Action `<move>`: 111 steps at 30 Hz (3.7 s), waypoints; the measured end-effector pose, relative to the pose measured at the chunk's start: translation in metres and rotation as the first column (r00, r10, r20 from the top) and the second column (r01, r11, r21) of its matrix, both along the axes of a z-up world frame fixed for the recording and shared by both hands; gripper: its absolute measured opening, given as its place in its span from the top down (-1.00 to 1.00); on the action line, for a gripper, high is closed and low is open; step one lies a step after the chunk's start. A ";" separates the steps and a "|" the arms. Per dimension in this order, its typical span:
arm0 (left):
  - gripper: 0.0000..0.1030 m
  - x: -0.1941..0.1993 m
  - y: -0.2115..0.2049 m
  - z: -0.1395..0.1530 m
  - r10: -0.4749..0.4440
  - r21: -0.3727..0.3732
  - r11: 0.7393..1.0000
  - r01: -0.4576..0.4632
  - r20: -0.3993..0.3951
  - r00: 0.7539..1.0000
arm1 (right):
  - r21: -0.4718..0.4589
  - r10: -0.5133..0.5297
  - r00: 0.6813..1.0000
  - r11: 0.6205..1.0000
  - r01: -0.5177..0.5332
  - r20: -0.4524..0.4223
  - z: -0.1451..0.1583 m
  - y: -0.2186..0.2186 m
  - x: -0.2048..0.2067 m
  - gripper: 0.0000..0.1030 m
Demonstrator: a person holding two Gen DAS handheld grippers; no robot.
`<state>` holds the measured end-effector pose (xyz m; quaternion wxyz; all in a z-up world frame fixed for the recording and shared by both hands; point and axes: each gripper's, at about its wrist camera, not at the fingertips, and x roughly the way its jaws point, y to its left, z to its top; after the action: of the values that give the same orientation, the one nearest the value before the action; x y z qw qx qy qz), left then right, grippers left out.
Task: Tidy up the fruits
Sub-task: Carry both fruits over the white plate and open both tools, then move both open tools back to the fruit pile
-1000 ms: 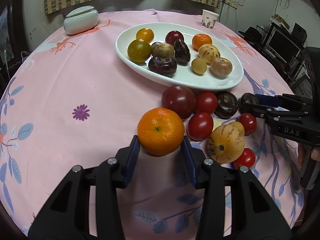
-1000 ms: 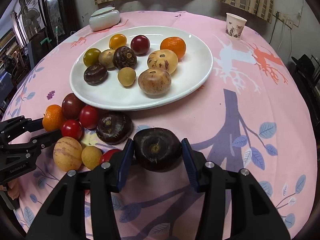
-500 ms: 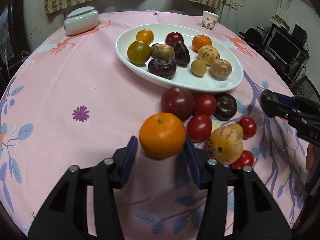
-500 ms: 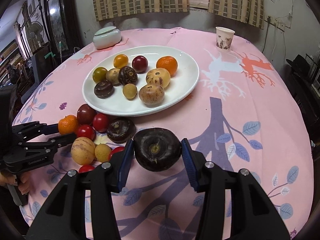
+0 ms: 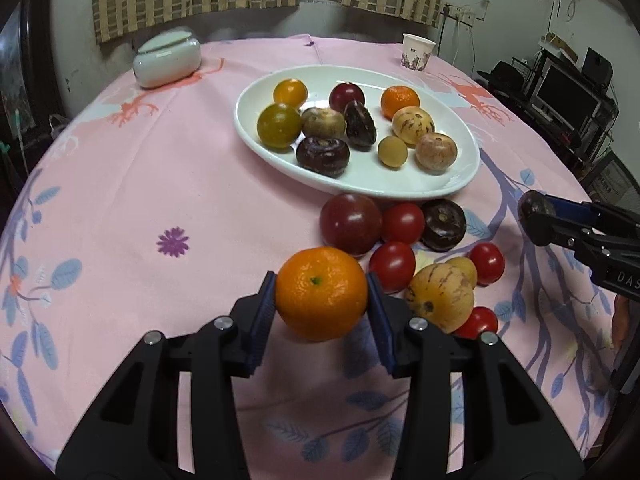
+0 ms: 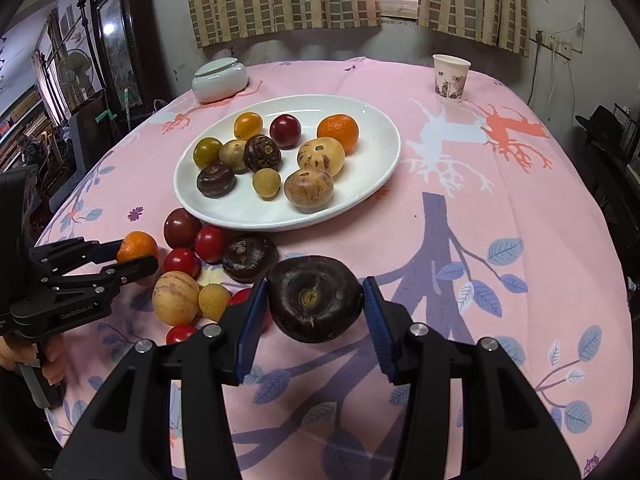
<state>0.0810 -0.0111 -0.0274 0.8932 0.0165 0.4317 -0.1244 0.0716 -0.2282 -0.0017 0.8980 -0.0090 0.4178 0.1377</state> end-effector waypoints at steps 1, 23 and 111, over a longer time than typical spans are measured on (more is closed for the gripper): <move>0.14 -0.001 0.000 0.003 0.001 0.003 1.000 -0.001 -0.001 1.000 | 0.000 0.002 1.000 1.000 -0.002 0.005 0.002 0.001 -0.001 0.06; 0.13 0.081 -0.040 0.068 0.078 0.058 0.995 -0.083 0.092 0.993 | -0.077 -0.011 0.991 0.997 0.021 0.130 0.043 0.048 0.072 0.06; -0.80 -0.029 0.048 -0.006 0.216 0.002 0.976 -0.216 -0.041 0.976 | -0.121 0.057 0.997 0.991 -0.063 -0.048 -0.035 0.093 -0.042 -0.17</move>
<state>0.0524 0.0368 -0.0333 0.8923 -0.0340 0.4493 -0.0273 0.0297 -0.1349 -0.0363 0.8818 -0.0733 0.4446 0.1391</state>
